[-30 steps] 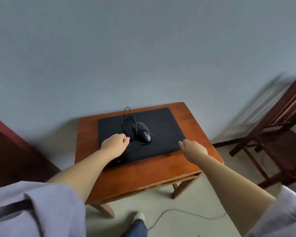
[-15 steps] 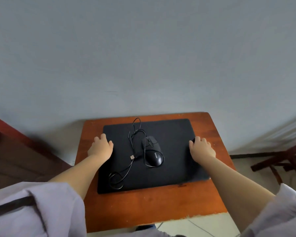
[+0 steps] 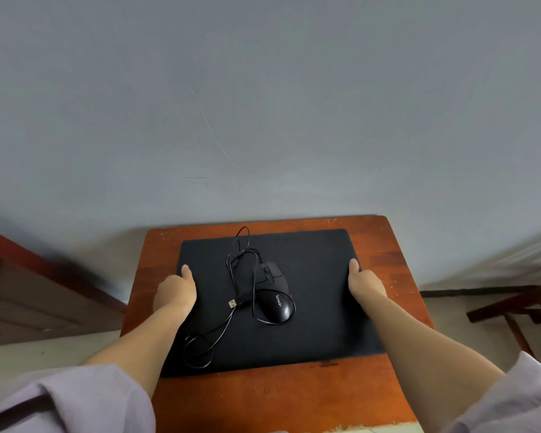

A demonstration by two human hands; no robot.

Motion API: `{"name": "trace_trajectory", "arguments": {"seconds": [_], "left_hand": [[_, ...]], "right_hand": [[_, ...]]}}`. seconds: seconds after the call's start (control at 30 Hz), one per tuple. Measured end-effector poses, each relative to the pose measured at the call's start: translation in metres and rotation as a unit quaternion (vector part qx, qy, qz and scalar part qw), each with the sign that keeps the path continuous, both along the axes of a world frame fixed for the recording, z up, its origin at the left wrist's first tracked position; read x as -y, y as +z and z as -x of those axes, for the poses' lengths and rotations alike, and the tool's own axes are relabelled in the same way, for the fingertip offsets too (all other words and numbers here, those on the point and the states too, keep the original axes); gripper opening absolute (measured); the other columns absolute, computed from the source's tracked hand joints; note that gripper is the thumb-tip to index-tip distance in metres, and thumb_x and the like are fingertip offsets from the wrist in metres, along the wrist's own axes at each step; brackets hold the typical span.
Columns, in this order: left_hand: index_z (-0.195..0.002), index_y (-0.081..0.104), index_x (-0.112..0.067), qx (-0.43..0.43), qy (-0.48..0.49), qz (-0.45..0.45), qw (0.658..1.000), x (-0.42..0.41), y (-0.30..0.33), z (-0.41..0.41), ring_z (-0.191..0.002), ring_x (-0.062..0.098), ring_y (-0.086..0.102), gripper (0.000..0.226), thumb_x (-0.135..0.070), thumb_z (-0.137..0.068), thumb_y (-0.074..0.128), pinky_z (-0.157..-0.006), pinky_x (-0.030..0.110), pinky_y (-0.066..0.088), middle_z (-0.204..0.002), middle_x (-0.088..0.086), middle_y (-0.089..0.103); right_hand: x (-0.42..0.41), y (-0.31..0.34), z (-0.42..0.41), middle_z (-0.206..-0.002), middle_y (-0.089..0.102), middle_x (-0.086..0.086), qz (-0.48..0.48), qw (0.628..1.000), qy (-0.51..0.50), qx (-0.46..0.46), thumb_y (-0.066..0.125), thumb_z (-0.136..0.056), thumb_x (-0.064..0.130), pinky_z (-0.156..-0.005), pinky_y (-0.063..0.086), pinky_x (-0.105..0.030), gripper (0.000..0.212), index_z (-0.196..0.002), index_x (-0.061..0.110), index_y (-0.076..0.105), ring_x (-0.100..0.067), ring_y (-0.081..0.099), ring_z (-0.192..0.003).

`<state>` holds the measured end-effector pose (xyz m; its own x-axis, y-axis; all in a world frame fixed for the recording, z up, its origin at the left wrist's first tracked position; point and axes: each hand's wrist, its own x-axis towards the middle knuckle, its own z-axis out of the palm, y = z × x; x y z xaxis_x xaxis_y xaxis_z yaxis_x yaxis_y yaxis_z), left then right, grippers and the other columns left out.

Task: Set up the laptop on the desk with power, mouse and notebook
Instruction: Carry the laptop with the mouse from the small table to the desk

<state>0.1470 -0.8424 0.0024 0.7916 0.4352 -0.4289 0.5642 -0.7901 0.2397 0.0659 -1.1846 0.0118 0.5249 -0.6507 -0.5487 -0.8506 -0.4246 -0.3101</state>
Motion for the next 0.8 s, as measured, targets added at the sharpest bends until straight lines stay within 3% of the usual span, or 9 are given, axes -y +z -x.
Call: {"name": "trace_trajectory", "arguments": {"seconds": [0.1, 0.23, 0.4, 0.53, 0.63, 0.8], "left_hand": [[-0.101, 0.061, 0.007, 0.018, 0.007, 0.003, 1.000, -0.002, -0.001, 0.003, -0.095, 0.041, 0.061, 0.071, -0.049, -0.097, 0.018, -0.070, 0.038, 0.043, -0.105, 0.024, 0.065], [-0.108, 0.059, 0.006, 0.071, -0.011, 0.020, 0.997, 0.003, 0.011, -0.003, -0.105, 0.043, 0.058, 0.069, -0.049, -0.097, 0.018, -0.080, 0.041, 0.043, -0.112, 0.026, 0.063], [-0.108, 0.059, 0.005, 0.086, -0.076, 0.034, 0.993, 0.034, 0.030, -0.017, -0.105, 0.043, 0.058, 0.070, -0.049, -0.097, 0.017, -0.080, 0.041, 0.044, -0.112, 0.026, 0.063], [-0.111, 0.059, 0.006, 0.087, -0.156, 0.056, 0.982, 0.087, 0.039, -0.016, -0.110, 0.043, 0.056, 0.069, -0.048, -0.097, 0.018, -0.086, 0.042, 0.044, -0.117, 0.027, 0.061], [-0.111, 0.058, 0.006, 0.083, -0.228, 0.066, 0.968, 0.142, 0.045, -0.001, -0.111, 0.042, 0.056, 0.069, -0.048, -0.097, 0.018, -0.088, 0.042, 0.044, -0.118, 0.027, 0.061], [-0.114, 0.057, 0.003, 0.071, -0.350, 0.074, 0.931, 0.244, 0.049, 0.061, -0.108, 0.040, 0.057, 0.069, -0.049, -0.096, 0.016, -0.080, 0.040, 0.044, -0.116, 0.024, 0.062]], "right_hand": [[0.004, -0.003, 0.003, -0.117, 0.061, -0.021, 0.006, 0.999, -0.014, 0.035, 0.016, -0.095, 0.053, -0.076, 0.037, -0.034, 0.072, -0.114, -0.003, 0.057, -0.037, 0.056, -0.107], [0.003, 0.001, 0.010, -0.111, 0.063, -0.018, 0.004, 0.995, -0.048, 0.083, 0.016, -0.095, 0.054, -0.074, 0.035, -0.033, 0.071, -0.109, -0.001, 0.059, -0.034, 0.057, -0.097], [0.019, 0.015, 0.039, -0.097, 0.062, -0.013, 0.010, 0.987, -0.103, 0.121, 0.016, -0.095, 0.054, -0.071, 0.036, -0.032, 0.063, -0.090, 0.006, 0.056, -0.022, 0.046, -0.071], [0.048, 0.024, 0.090, -0.100, 0.061, -0.016, 0.035, 0.983, -0.137, 0.117, 0.019, -0.097, 0.044, -0.075, 0.039, -0.034, 0.055, -0.108, 0.005, 0.055, -0.028, 0.049, -0.082], [0.071, 0.027, 0.148, -0.101, 0.061, -0.014, 0.022, 0.959, -0.245, 0.144, 0.018, -0.095, 0.052, -0.075, 0.037, -0.033, 0.060, -0.093, 0.005, 0.056, -0.026, 0.048, -0.081], [0.102, 0.028, 0.270, -0.090, 0.054, -0.009, 0.039, 0.907, -0.392, 0.152, 0.022, -0.095, 0.052, -0.073, 0.035, -0.032, 0.064, -0.104, 0.001, 0.059, -0.021, 0.045, -0.071]]}}
